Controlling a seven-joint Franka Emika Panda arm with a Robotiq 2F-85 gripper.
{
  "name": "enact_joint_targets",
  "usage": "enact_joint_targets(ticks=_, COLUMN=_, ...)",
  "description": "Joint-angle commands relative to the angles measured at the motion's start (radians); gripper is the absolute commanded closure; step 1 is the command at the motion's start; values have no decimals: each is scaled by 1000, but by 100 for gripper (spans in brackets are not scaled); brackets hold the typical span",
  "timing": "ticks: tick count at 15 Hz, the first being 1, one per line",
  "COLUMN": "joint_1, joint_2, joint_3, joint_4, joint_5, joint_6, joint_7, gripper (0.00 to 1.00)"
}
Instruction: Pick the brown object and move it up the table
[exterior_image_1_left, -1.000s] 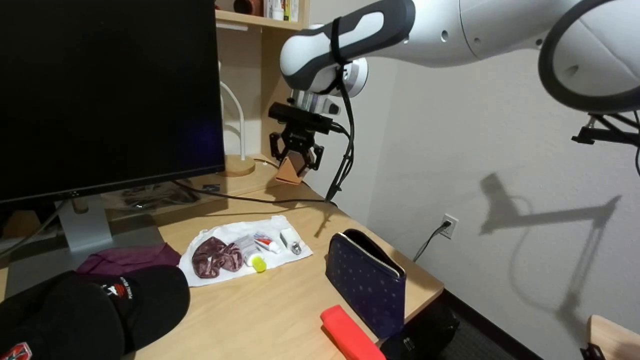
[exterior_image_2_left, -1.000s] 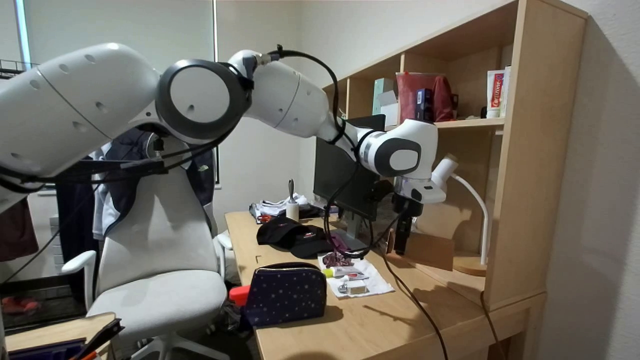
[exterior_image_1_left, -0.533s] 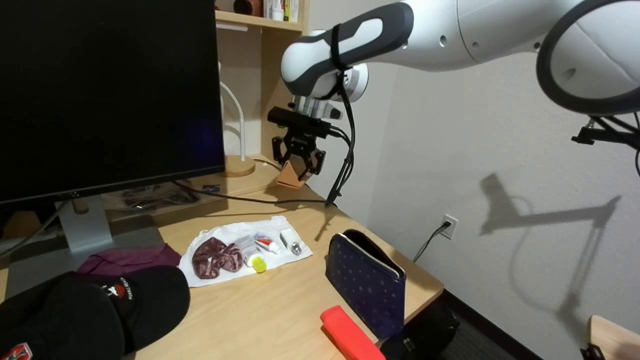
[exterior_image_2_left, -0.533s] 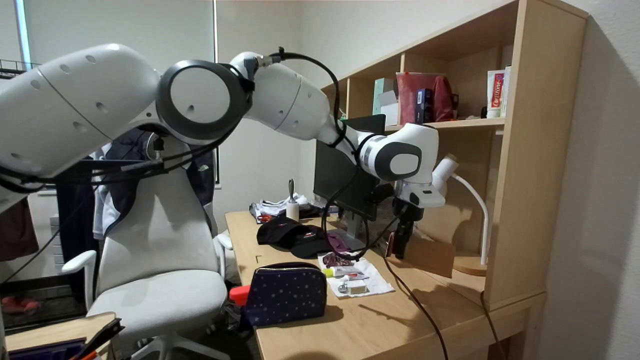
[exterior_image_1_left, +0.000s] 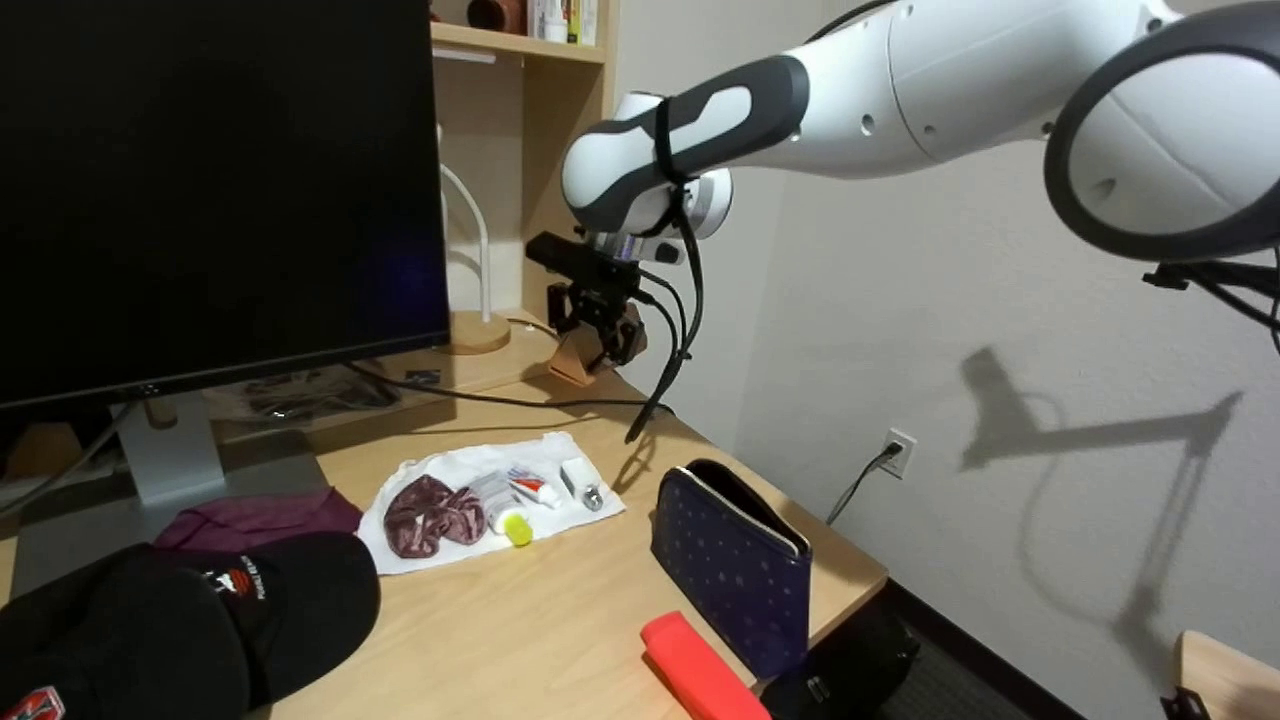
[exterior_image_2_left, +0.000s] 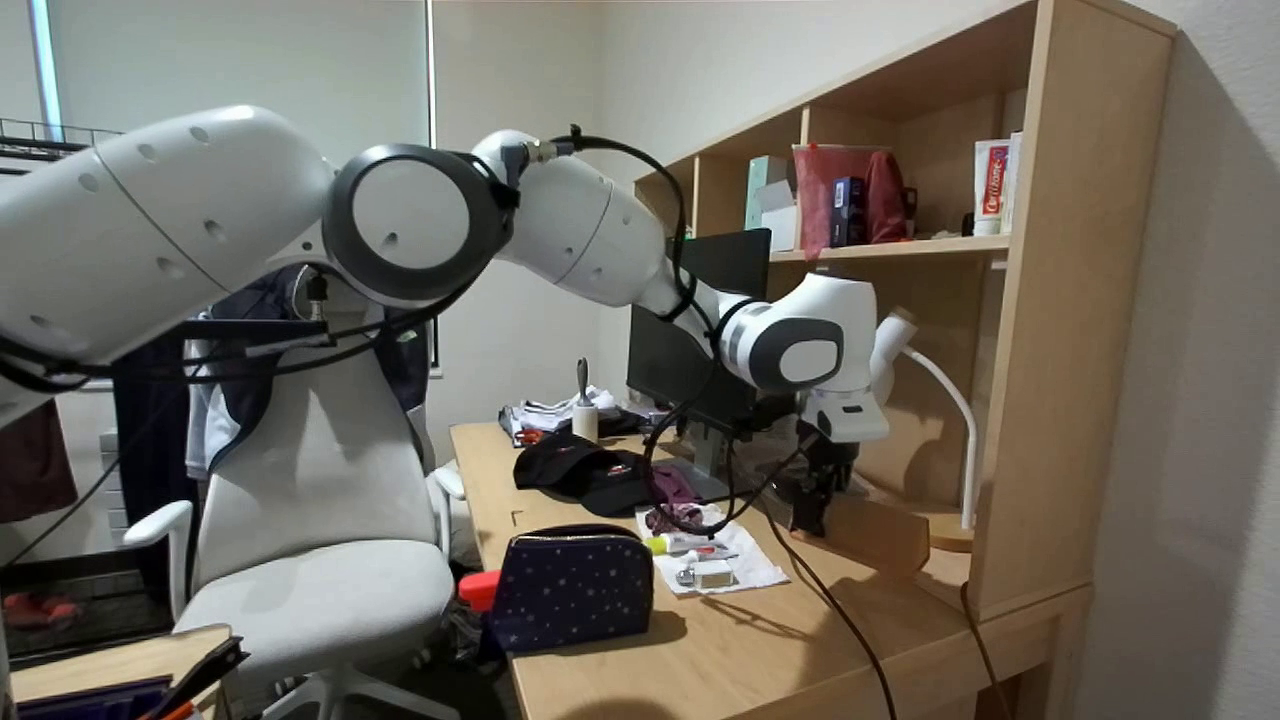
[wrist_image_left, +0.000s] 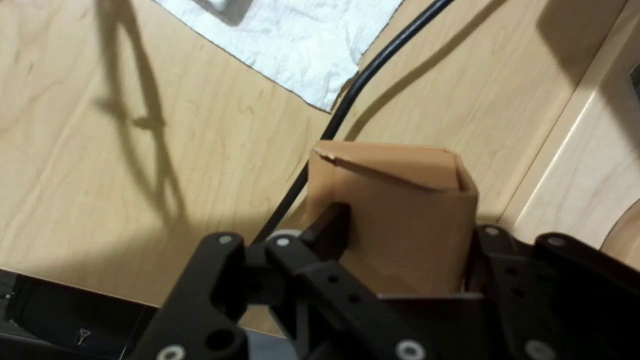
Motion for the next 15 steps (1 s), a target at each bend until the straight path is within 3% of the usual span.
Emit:
enact_joint_targets(ticks=1, joint_1=-17, joint_2=74, joint_3=37, joint_4=91, joint_5=26, joint_6=8, joint_7=46, gripper=77)
enact_joint_targets(ticks=5, joint_1=-33, joint_2=138, joint_3=77, joint_4=172, joint_5=59, joint_6=-20, joint_7=89, gripper=77)
enact_joint_targets(ticks=15, joint_1=-42, joint_2=194, joint_3=68, joint_4=269, joint_5=36, joint_6=20, joint_7=230, gripper=77)
